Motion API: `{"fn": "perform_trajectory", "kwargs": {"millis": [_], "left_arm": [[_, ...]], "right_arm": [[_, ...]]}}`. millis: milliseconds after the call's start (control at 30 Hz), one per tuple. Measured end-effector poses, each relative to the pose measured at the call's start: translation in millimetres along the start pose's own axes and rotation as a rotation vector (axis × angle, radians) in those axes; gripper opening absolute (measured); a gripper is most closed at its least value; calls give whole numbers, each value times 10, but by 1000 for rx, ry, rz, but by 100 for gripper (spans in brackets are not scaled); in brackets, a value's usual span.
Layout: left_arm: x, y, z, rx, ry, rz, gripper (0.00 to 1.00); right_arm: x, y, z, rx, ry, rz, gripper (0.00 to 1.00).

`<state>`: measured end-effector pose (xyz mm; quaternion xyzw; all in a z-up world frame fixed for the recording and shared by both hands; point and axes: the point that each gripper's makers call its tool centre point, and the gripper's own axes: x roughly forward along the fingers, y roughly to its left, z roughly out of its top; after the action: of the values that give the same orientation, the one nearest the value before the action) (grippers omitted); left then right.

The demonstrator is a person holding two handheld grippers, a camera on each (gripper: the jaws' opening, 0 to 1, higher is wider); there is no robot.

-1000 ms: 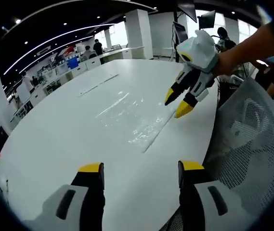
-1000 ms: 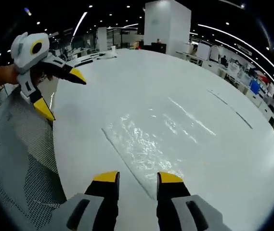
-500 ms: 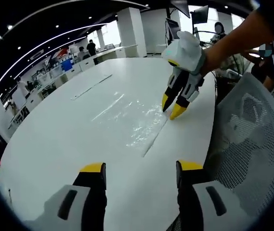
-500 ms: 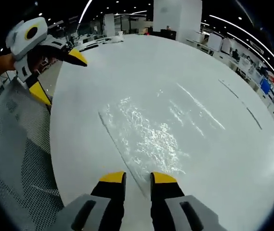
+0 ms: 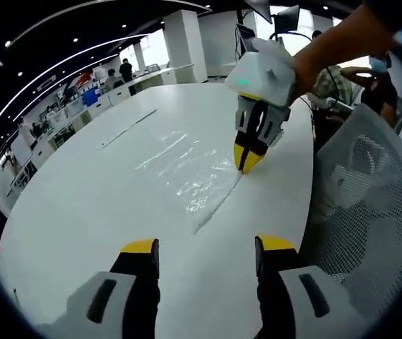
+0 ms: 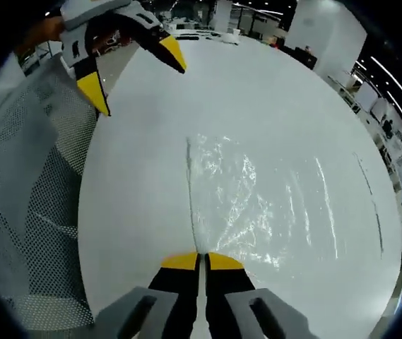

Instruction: Open the resealable bag by pulling the two sides of the seal apart until the entire bag opening is separated and visibly accessible.

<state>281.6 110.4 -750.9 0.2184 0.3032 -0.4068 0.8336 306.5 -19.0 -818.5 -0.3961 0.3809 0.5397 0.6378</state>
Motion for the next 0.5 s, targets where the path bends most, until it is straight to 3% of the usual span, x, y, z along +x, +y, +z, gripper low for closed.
{"fn": "perform_trajectory", "kwargs": {"millis": [500], "left_arm": [[169, -36, 27, 88, 15, -54, 50]], "right_arm": [[-255, 139, 109, -120, -42, 42, 0]]}}
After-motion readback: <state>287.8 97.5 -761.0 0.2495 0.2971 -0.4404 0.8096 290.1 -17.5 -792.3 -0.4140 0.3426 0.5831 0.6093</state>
